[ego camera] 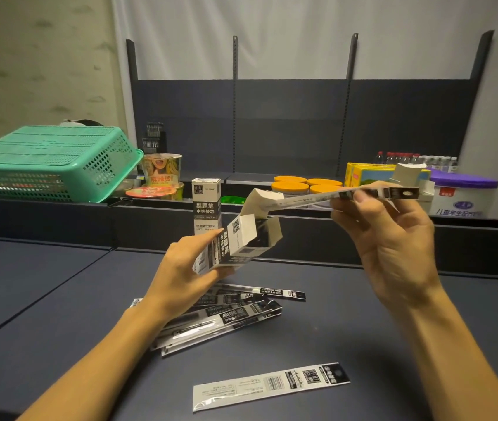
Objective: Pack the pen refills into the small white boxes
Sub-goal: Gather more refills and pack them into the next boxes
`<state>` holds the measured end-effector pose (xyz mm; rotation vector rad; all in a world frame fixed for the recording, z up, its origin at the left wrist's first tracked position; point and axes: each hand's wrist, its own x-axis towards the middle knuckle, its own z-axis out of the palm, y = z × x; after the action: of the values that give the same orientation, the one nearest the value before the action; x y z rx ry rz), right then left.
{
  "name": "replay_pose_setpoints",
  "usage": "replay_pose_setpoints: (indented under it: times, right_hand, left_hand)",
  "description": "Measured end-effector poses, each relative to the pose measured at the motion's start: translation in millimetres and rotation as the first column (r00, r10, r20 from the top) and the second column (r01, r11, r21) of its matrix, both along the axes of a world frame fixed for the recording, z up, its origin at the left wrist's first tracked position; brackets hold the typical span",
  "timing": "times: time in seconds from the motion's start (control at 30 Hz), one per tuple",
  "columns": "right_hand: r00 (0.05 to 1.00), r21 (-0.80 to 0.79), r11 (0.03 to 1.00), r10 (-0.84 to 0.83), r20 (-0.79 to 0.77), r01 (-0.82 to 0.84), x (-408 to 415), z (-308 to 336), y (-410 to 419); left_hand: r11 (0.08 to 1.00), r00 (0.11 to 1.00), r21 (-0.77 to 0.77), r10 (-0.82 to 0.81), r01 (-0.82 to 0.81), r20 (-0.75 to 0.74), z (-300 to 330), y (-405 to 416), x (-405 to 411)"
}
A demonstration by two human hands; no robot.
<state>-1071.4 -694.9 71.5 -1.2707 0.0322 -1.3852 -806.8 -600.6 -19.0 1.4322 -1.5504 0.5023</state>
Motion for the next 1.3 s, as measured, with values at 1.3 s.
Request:
replay_pose_setpoints:
  times: [1.3]
  right_hand:
    - [0.724, -0.814, 0.46, -0.686, -0.071, 0.356, 34.0, -39.5, -9.0]
  left_hand:
    - [0.999, 0.997, 0.035, -0.036, 0.034, 0.067, 0.1, 0.3, -1.7]
